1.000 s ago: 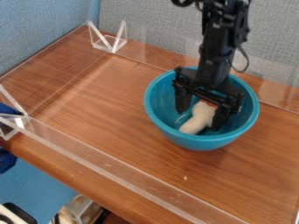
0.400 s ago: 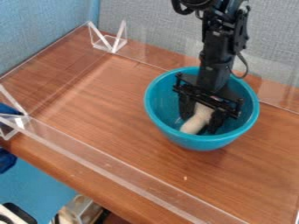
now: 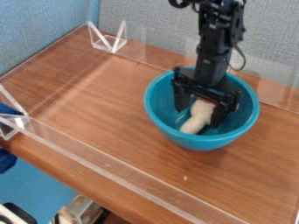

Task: Put the mushroom in the blue bowl

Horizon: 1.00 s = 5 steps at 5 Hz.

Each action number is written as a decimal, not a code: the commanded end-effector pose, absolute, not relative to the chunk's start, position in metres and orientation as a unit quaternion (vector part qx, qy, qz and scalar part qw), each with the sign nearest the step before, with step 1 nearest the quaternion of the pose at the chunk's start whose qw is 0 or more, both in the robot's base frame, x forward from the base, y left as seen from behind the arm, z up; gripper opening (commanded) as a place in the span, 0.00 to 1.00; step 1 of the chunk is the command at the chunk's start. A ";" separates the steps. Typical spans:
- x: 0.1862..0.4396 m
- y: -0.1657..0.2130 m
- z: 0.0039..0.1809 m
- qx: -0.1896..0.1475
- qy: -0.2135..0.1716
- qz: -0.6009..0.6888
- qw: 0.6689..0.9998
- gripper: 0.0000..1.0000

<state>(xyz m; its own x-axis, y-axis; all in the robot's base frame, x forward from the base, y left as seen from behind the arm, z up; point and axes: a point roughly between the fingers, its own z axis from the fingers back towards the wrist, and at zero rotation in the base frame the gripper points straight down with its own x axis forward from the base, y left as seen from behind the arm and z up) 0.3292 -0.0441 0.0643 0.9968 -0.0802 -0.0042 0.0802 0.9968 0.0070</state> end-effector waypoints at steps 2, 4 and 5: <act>0.345 -0.036 0.139 -0.006 -0.089 -0.031 0.996 1.00; 0.347 -0.046 0.159 0.000 -0.110 -0.066 0.992 1.00; 0.354 -0.054 0.145 -0.003 -0.101 -0.079 0.992 1.00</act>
<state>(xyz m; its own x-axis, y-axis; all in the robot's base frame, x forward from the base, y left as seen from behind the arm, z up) 0.3478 -0.0495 0.1244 0.9802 -0.1466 0.1331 0.1466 0.9891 0.0101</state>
